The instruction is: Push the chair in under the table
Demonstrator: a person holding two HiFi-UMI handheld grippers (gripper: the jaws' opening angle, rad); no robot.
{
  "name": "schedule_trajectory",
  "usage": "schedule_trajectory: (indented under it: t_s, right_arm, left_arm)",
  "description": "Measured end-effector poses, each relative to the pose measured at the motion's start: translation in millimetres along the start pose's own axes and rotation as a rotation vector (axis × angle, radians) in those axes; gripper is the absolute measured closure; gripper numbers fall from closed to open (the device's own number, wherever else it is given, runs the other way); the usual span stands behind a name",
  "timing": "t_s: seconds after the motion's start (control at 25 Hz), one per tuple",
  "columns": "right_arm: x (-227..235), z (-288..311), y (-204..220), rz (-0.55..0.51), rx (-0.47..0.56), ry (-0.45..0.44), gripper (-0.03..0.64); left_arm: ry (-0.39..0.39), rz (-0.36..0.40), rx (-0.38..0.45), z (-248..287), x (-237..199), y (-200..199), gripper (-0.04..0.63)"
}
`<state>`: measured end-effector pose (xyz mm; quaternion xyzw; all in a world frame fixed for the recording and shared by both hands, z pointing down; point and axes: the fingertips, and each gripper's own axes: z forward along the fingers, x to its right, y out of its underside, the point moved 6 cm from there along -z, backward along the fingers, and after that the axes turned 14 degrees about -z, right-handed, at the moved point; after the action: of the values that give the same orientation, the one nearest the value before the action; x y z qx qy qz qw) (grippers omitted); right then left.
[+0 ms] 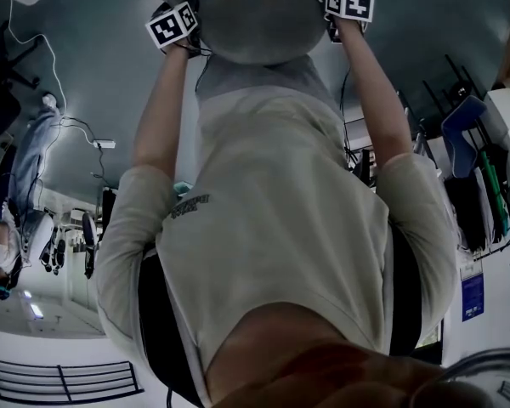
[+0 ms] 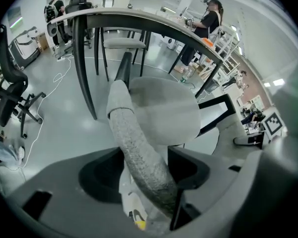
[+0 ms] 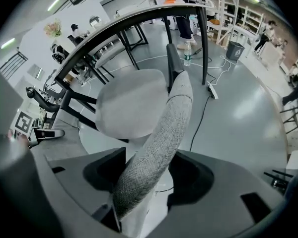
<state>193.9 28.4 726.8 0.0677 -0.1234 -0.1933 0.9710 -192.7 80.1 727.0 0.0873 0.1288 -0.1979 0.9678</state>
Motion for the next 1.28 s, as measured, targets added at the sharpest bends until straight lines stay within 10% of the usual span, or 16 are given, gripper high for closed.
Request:
schedule_trajectory:
  t_s: [1.28]
  right_arm:
    - [2,-6,-16,0.017,0.048,0.076,0.433]
  left_arm:
    - [-0.081,-0.046,0.096,-9,-4,-23,0.422]
